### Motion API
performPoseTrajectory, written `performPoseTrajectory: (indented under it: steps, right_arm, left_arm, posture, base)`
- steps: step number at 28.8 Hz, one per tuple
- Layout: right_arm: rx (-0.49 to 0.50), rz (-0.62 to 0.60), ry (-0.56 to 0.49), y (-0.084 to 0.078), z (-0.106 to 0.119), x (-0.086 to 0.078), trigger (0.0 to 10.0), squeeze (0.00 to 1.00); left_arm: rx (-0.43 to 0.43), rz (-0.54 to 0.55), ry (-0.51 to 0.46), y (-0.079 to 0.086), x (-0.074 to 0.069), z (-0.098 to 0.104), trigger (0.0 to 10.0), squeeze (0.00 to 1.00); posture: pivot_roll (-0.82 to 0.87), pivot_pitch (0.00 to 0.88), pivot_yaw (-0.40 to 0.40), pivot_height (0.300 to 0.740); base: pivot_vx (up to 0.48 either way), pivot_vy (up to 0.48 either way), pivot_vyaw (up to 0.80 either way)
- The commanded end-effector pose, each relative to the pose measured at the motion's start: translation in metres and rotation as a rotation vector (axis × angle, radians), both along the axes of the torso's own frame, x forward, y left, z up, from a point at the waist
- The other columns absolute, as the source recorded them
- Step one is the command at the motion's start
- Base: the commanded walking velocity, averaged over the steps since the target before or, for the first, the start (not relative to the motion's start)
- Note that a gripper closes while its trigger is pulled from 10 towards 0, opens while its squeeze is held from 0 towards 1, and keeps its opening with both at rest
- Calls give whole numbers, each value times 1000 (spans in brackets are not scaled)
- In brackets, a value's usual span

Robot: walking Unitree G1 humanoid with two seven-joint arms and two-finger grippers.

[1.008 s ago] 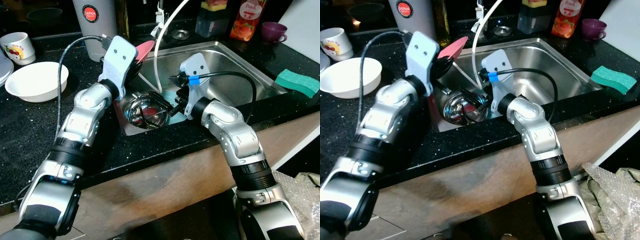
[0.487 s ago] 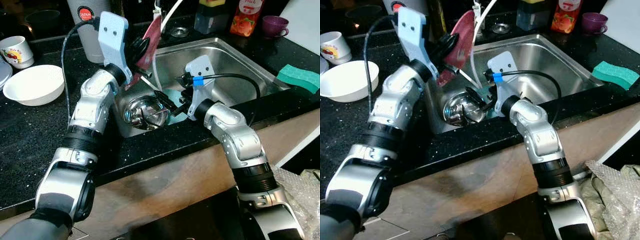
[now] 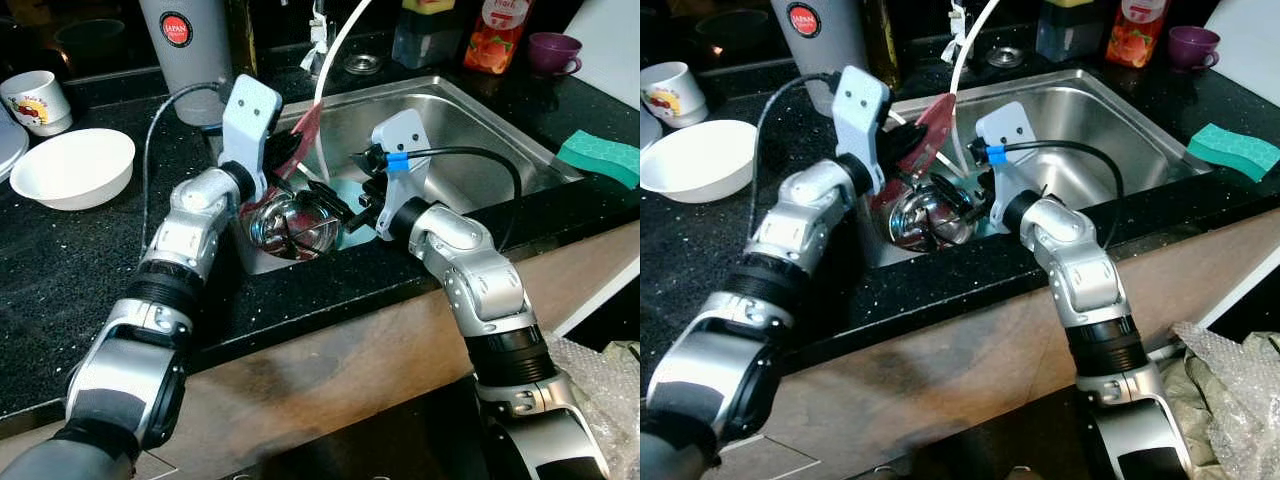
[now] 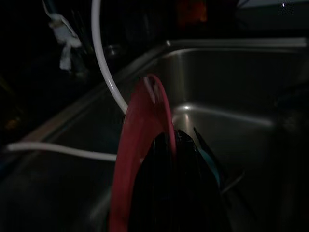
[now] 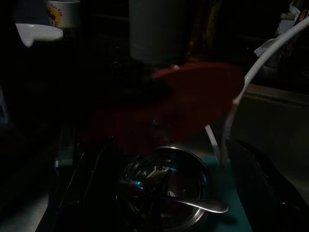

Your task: Kitchen organization

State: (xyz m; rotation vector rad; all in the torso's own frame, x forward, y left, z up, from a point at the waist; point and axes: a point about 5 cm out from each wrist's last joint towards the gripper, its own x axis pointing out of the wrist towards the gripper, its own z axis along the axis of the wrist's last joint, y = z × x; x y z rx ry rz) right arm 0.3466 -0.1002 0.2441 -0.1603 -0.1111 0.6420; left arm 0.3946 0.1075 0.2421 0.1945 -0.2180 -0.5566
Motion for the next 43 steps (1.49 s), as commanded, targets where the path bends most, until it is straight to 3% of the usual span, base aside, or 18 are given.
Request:
performPoseTrajectory:
  steps: [1, 7, 8, 9, 16, 17, 21, 22, 23, 29, 30, 33, 35, 38, 39, 41, 43]
  right_arm:
    - [-12, 13, -11, 2, 3, -1, 10000, 0]
    - [-16, 20, -11, 3, 4, 0, 10000, 0]
    - [-17, 22, -10, 3, 4, 0, 10000, 0]
    - [-17, 22, -10, 3, 4, 0, 10000, 0]
    - [-19, 25, -10, 3, 5, 0, 10000, 0]
    - [-20, 26, -10, 3, 4, 0, 10000, 0]
    - [-20, 25, -12, 3, 5, 1, 10000, 0]
    - [-21, 25, -12, 3, 5, 1, 10000, 0]
    - [-21, 25, -13, 3, 5, 1, 10000, 0]
    - [-21, 23, -16, 2, 6, 2, 10000, 0]
    - [-19, 22, -17, 1, 7, 2, 10000, 0]
    - [-16, 20, -18, 0, 7, 2, 10000, 0]
    - [-15, 21, -19, 1, 7, 2, 10000, 0]
    - [-13, 24, -19, 1, 7, 2, 10000, 0]
    - [-13, 24, -19, 1, 7, 2, 10000, 0]
    - [-13, 29, -18, 2, 7, 2, 10000, 0]
    - [-13, 30, -18, 2, 7, 2, 10000, 0]
  left_arm:
    - [11, -6, 34, -1, 0, -11, 0, 0]
    - [51, -43, 108, -7, -1, -26, 0, 0]
    - [68, -47, 128, -8, -1, -29, 2314, 0]
    - [82, -50, 139, -8, -1, -30, 10000, 0]
    - [138, -74, 165, -10, -1, -37, 10000, 8]
    - [151, -82, 169, -10, -2, -38, 10000, 1000]
    - [168, -76, 164, -10, -1, -37, 10000, 1000]
    - [173, -72, 160, -10, 0, -36, 10000, 129]
    - [176, -68, 157, -9, 0, -35, 10000, 0]
    - [177, -46, 100, -4, 3, -19, 10000, 0]
    - [169, -12, 58, 1, 5, -7, 10000, 0]
    - [86, 152, -71, 26, 10, 37, 10000, 0]
    - [50, 231, -105, 41, 10, 55, 10000, 0]
    - [2, 352, -124, 68, 9, 75, 10000, 0]
    - [2, 352, -124, 68, 9, 75, 10000, 0]
    - [-8, 431, -143, 96, 1, 88, 10000, 0]
    - [-16, 448, -137, 102, -1, 89, 10000, 0]
  posture:
    - [16, 94, 33, 740]
    - [16, 99, 29, 740]
    - [15, 100, 28, 740]
    - [15, 101, 28, 740]
    - [16, 101, 27, 740]
    - [16, 100, 28, 740]
    - [16, 99, 27, 740]
    - [16, 99, 27, 740]
    - [15, 98, 26, 740]
    - [15, 97, 27, 740]
    - [13, 96, 27, 740]
    - [17, 95, 23, 740]
    - [18, 94, 23, 740]
    - [19, 94, 22, 740]
    - [19, 94, 22, 740]
    - [25, 95, 13, 740]
    - [27, 95, 11, 740]
  base:
    - [0, 0, 0]
    - [0, 0, 0]
    - [0, 0, 0]
    - [0, 0, 0]
    - [0, 0, 0]
    - [0, 0, 0]
    - [0, 0, 0]
    - [0, 0, 0]
    - [0, 0, 0]
    - [0, 0, 0]
    - [0, 0, 0]
    - [0, 0, 0]
    - [0, 0, 0]
    - [0, 0, 0]
    - [0, 0, 0]
    - [0, 0, 0]
    - [0, 0, 0]
